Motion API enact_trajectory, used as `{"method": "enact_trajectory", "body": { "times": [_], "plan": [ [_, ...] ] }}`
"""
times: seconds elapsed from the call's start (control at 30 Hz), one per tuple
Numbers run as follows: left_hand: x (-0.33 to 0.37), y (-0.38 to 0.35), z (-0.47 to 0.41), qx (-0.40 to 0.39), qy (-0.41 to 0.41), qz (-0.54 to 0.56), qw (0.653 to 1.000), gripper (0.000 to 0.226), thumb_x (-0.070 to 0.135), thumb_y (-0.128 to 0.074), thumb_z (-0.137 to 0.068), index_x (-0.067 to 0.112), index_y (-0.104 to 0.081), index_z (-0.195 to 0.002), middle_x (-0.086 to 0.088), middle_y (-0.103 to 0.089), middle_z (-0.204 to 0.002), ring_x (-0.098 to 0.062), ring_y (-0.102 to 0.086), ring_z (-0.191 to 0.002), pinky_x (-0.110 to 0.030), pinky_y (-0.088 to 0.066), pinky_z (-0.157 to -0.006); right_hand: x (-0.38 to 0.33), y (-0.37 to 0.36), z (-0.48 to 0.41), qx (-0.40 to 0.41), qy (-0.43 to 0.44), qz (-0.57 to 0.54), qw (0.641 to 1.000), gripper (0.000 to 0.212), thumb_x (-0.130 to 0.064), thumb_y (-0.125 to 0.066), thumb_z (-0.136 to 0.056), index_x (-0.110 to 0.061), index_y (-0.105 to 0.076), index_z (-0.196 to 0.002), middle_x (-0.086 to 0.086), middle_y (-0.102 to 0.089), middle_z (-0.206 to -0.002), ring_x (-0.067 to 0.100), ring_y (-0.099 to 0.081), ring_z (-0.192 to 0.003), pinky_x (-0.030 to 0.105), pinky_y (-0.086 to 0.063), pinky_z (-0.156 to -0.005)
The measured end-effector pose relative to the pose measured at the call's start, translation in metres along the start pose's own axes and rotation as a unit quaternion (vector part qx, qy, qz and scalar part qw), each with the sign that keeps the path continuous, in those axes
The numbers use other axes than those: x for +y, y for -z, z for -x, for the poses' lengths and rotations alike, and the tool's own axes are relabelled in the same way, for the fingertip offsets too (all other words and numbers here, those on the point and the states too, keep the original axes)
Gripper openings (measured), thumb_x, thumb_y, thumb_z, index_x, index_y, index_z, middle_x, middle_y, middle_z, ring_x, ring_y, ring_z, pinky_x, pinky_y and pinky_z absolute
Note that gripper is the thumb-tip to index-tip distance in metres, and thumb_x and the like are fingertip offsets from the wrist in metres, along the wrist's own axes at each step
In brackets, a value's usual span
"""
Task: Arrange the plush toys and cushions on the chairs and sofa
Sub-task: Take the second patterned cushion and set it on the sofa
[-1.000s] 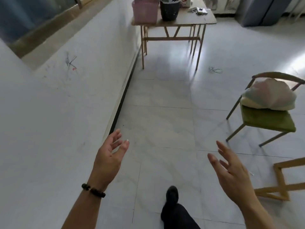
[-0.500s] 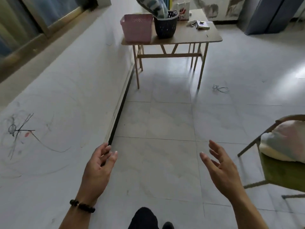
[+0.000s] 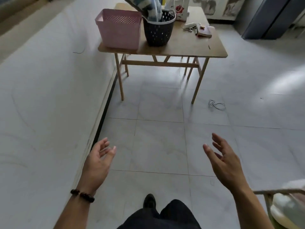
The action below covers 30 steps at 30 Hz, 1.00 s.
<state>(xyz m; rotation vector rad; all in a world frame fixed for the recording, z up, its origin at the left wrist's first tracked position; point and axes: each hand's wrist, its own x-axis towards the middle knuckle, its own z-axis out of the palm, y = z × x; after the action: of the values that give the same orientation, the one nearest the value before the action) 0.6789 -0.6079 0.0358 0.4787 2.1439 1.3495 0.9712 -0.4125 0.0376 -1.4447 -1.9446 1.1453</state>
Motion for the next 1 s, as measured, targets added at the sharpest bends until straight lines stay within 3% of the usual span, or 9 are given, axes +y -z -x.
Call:
{"method": "enact_trajectory", "body": {
  "times": [0.2, 0.3, 0.4, 0.6, 0.77, 0.87, 1.0],
  "plan": [
    [0.072, -0.076, -0.158, -0.067, -0.024, -0.01, 0.997, 0.046, 0.02, -0.065, -0.095, 0.018, -0.052, -0.14, 0.005, -0.06, -0.129, 0.0, -0.057, -0.115, -0.035, -0.046, -0.106, -0.013, -0.016, -0.153, 0.041, -0.035, -0.029, 0.998, 0.059, -0.035, -0.063, -0.097, -0.027, -0.042, -0.152, -0.005, -0.049, -0.151, 0.006, -0.049, -0.128, 0.029, -0.044, -0.101],
    [0.087, -0.121, -0.24, -0.078, -0.021, -0.024, 0.996, 0.046, 0.016, -0.064, -0.096, 0.018, -0.051, -0.139, 0.0, -0.059, -0.131, -0.003, -0.058, -0.114, -0.025, -0.047, -0.098, -0.004, -0.041, -0.243, 0.034, -0.053, -0.033, 0.997, 0.06, -0.034, -0.063, -0.098, -0.025, -0.041, -0.153, -0.004, -0.048, -0.153, 0.005, -0.048, -0.129, 0.029, -0.043, -0.102],
    [0.122, -0.157, -0.325, -0.087, -0.013, -0.062, 0.994, 0.051, 0.017, -0.065, -0.095, 0.017, -0.048, -0.144, -0.002, -0.056, -0.137, -0.014, -0.056, -0.125, -0.015, -0.042, -0.089, -0.018, -0.056, -0.353, 0.014, -0.058, -0.03, 0.998, 0.062, -0.034, -0.064, -0.097, -0.025, -0.04, -0.153, -0.001, -0.049, -0.154, 0.007, -0.048, -0.13, 0.029, -0.043, -0.103],
    [0.235, -0.175, -0.476, -0.042, -0.07, -0.084, 0.993, 0.054, 0.028, -0.063, -0.096, 0.026, -0.044, -0.146, 0.005, -0.051, -0.143, -0.012, -0.05, -0.133, -0.03, -0.044, -0.102, -0.111, -0.069, -0.555, -0.035, 0.009, 0.003, 0.999, 0.065, -0.036, -0.064, -0.098, -0.023, -0.037, -0.155, 0.004, -0.045, -0.157, 0.023, -0.046, -0.142, 0.04, -0.044, -0.111],
    [0.278, -0.185, -0.591, 0.003, -0.092, -0.06, 0.994, 0.053, 0.028, -0.063, -0.096, 0.023, -0.045, -0.146, 0.004, -0.052, -0.142, -0.01, -0.05, -0.132, -0.03, -0.046, -0.103, -0.172, -0.104, -0.688, -0.053, 0.063, 0.021, 0.996, 0.064, -0.037, -0.064, -0.097, -0.026, -0.037, -0.155, 0.001, -0.045, -0.157, 0.009, -0.045, -0.133, 0.03, -0.042, -0.105],
    [0.281, -0.199, -0.667, -0.042, -0.07, -0.063, 0.995, 0.058, 0.038, -0.063, -0.093, 0.025, -0.044, -0.146, 0.005, -0.052, -0.144, -0.009, -0.049, -0.133, -0.035, -0.045, -0.108, -0.186, -0.138, -0.752, -0.048, 0.052, 0.017, 0.997, 0.063, -0.034, -0.066, -0.097, -0.025, -0.04, -0.154, 0.0, -0.047, -0.155, 0.007, -0.046, -0.132, 0.031, -0.044, -0.106],
    [0.311, -0.217, -0.78, -0.115, -0.047, -0.066, 0.99, 0.088, 0.061, -0.059, -0.079, 0.025, -0.031, -0.154, 0.004, -0.044, -0.153, -0.011, -0.043, -0.14, -0.036, -0.042, -0.113, -0.206, -0.182, -0.833, -0.023, 0.0, 0.014, 1.0, 0.065, -0.034, -0.069, -0.095, -0.024, -0.042, -0.153, -0.001, -0.049, -0.153, 0.017, -0.05, -0.137, 0.044, -0.048, -0.11]
  ]
}}
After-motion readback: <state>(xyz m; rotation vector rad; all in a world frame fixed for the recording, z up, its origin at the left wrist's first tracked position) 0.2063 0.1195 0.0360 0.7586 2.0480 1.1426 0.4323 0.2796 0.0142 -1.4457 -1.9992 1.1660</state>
